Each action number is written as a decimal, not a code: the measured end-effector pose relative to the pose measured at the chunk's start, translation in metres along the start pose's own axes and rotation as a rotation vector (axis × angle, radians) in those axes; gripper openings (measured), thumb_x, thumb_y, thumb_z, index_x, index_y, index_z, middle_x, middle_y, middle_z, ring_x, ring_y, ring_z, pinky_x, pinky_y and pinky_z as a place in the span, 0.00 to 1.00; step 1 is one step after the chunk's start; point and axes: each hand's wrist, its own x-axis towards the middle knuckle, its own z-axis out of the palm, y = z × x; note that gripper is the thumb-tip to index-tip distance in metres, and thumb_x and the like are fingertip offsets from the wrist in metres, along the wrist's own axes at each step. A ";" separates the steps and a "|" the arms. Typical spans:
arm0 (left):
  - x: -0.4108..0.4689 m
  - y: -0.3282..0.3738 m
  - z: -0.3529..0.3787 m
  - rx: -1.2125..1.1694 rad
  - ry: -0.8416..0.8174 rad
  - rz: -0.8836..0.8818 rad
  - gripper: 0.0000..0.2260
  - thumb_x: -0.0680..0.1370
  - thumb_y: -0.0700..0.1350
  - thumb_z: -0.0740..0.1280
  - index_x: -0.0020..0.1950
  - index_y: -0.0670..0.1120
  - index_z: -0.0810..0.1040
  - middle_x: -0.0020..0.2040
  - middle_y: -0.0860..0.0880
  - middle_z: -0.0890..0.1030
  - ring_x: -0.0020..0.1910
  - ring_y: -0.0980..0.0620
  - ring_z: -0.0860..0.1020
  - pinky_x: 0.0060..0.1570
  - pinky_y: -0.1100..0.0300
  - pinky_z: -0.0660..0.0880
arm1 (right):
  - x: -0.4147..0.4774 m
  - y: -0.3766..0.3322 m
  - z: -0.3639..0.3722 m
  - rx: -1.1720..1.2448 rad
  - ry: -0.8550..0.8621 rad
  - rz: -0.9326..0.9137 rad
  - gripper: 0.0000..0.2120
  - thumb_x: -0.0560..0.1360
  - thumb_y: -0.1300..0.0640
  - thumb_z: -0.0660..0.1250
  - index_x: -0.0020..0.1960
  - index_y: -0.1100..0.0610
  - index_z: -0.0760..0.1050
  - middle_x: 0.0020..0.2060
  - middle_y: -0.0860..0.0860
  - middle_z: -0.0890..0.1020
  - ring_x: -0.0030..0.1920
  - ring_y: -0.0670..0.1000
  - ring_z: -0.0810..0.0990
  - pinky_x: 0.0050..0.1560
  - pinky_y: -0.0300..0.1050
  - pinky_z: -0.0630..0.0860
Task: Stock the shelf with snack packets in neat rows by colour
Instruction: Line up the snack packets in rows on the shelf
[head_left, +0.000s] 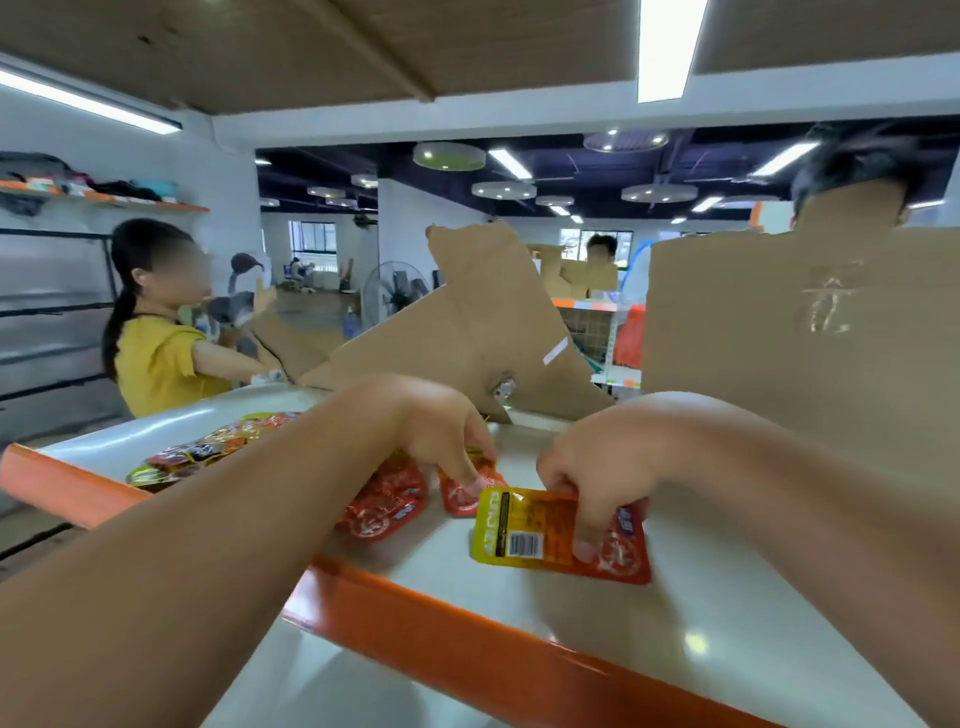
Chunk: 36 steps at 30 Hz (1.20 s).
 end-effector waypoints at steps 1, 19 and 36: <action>0.008 0.008 -0.001 0.026 -0.001 0.022 0.25 0.75 0.63 0.74 0.71 0.61 0.77 0.50 0.61 0.79 0.52 0.54 0.81 0.48 0.60 0.74 | -0.002 0.011 0.001 -0.032 0.013 0.023 0.18 0.68 0.45 0.79 0.39 0.47 0.70 0.42 0.48 0.78 0.40 0.51 0.82 0.39 0.48 0.82; 0.044 0.056 -0.008 0.022 -0.035 0.238 0.28 0.73 0.54 0.79 0.72 0.56 0.77 0.48 0.60 0.79 0.41 0.63 0.75 0.38 0.74 0.69 | -0.041 0.093 0.011 0.215 0.260 0.317 0.23 0.76 0.68 0.56 0.42 0.45 0.81 0.29 0.32 0.78 0.29 0.33 0.75 0.29 0.26 0.67; 0.035 0.072 -0.003 -0.190 0.175 0.292 0.15 0.69 0.58 0.61 0.38 0.48 0.77 0.33 0.49 0.73 0.34 0.49 0.70 0.36 0.53 0.69 | -0.018 0.083 0.027 0.342 0.095 0.384 0.10 0.77 0.48 0.72 0.53 0.51 0.75 0.52 0.57 0.80 0.56 0.57 0.82 0.49 0.58 0.84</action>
